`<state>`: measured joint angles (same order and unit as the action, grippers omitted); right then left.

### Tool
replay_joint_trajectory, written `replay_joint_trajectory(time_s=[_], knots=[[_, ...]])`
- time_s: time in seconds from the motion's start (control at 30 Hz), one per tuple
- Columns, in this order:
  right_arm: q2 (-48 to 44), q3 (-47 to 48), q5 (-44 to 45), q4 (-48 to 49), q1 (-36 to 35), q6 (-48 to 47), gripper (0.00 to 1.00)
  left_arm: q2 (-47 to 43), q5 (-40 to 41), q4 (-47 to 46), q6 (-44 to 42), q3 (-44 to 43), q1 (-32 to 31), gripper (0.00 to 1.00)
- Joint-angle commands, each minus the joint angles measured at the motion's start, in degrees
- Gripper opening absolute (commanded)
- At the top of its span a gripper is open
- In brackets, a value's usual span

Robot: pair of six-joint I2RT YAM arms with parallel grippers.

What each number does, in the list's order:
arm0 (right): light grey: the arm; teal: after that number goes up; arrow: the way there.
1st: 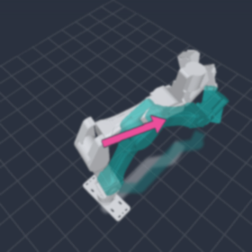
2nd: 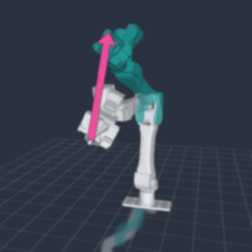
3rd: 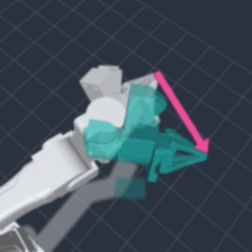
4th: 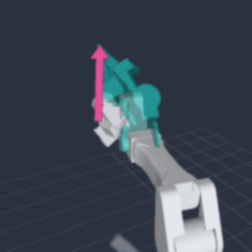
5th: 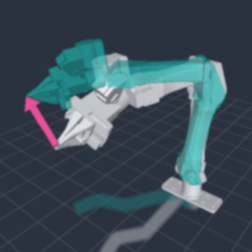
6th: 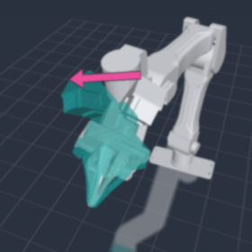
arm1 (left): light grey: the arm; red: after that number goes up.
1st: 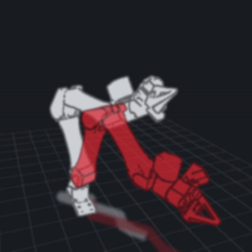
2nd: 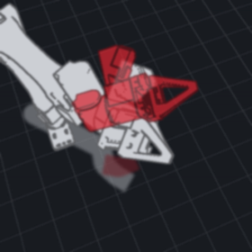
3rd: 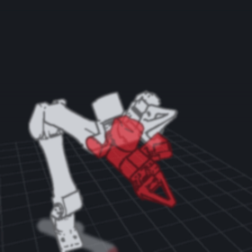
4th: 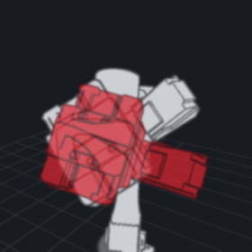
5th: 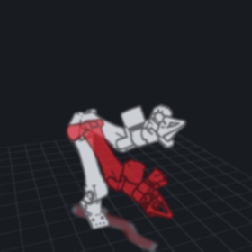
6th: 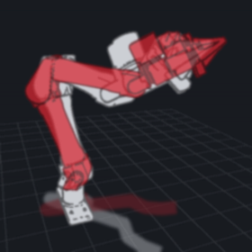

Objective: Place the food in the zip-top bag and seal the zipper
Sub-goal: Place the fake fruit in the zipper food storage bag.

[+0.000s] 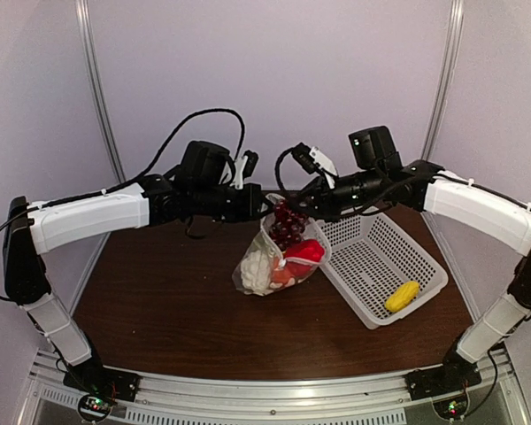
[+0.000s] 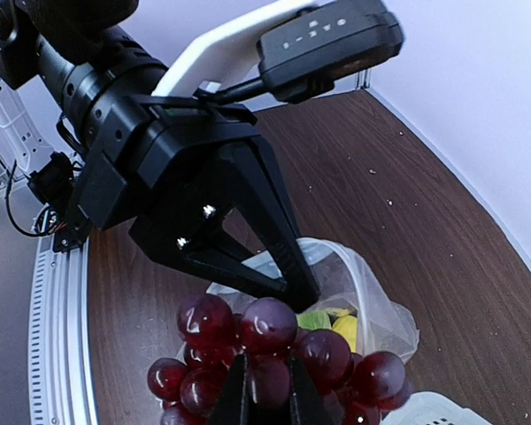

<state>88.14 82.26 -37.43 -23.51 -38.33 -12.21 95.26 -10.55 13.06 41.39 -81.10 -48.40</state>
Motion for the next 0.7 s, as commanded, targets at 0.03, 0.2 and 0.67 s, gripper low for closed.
replay_joint_trajectory(time_s=[0.03,0.2,0.67], knots=[[1.88,-3.03,9.21,10.63,-3.96,0.88,0.0,-2.25,-0.93,-4.09,2.56,-0.51,0.44,0.0],[6.29,-4.04,9.73,12.61,-4.81,3.25,0.0,-3.6,0.32,-5.76,4.11,0.73,0.42,0.0],[3.56,0.5,12.56,5.71,-4.73,3.86,0.51,-5.23,2.0,-6.22,3.96,4.21,0.71,0.0]])
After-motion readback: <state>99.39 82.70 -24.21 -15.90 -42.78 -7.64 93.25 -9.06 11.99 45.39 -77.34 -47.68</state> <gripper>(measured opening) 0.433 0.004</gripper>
